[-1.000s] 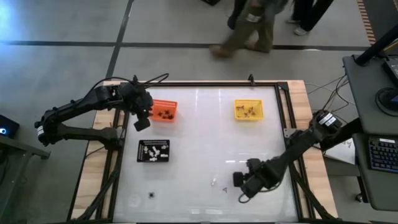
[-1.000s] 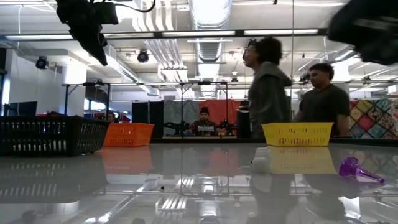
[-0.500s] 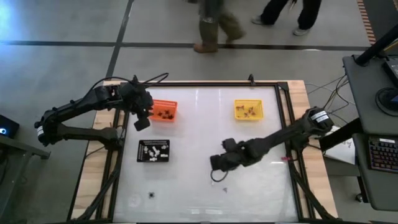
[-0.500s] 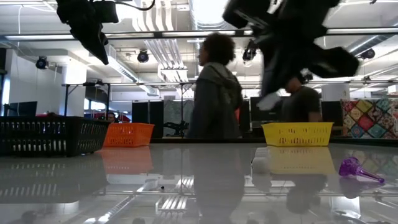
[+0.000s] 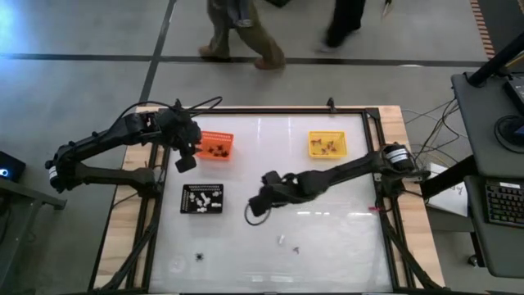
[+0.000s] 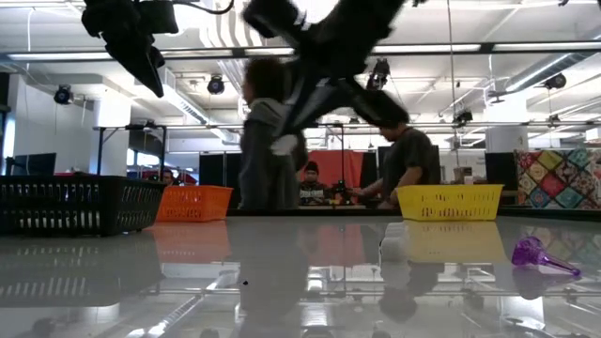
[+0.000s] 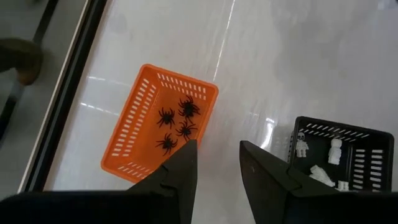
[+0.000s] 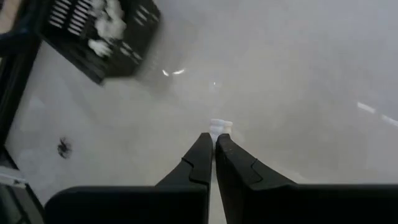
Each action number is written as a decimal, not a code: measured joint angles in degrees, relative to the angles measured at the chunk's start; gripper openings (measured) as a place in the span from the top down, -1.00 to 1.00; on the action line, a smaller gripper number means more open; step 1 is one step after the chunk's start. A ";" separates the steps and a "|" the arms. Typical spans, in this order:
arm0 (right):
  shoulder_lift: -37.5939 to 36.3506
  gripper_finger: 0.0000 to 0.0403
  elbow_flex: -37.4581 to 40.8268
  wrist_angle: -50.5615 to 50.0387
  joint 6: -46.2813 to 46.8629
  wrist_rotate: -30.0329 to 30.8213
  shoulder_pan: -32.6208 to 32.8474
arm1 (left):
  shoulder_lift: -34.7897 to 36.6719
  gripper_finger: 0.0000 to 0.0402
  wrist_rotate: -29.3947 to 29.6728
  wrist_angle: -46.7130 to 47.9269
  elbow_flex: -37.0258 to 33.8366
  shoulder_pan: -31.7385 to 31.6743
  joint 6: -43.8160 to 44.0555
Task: Sort Halloween decoration
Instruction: Put the white skeleton toy into the black bin, then put the black spider toy into the orange bin
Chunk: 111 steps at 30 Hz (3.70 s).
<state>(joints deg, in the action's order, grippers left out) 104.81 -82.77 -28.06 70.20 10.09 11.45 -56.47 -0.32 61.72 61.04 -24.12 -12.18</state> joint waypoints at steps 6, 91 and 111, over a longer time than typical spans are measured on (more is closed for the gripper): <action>7.64 0.96 -11.05 0.24 -7.83 -0.01 -2.84 | 0.00 0.49 -0.02 0.06 0.00 0.00 -0.83; 15.91 0.26 -50.31 -61.71 -37.64 16.07 -11.33 | -5.00 0.40 -15.61 12.35 -0.09 7.20 31.56; 11.62 0.26 -36.54 -62.00 -40.46 24.64 -13.03 | -13.09 0.23 -17.04 12.20 -0.11 20.73 38.82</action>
<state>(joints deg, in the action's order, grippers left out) 116.43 -119.31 -90.06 29.74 34.73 -1.58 -69.56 -17.36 73.91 60.93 -3.39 26.64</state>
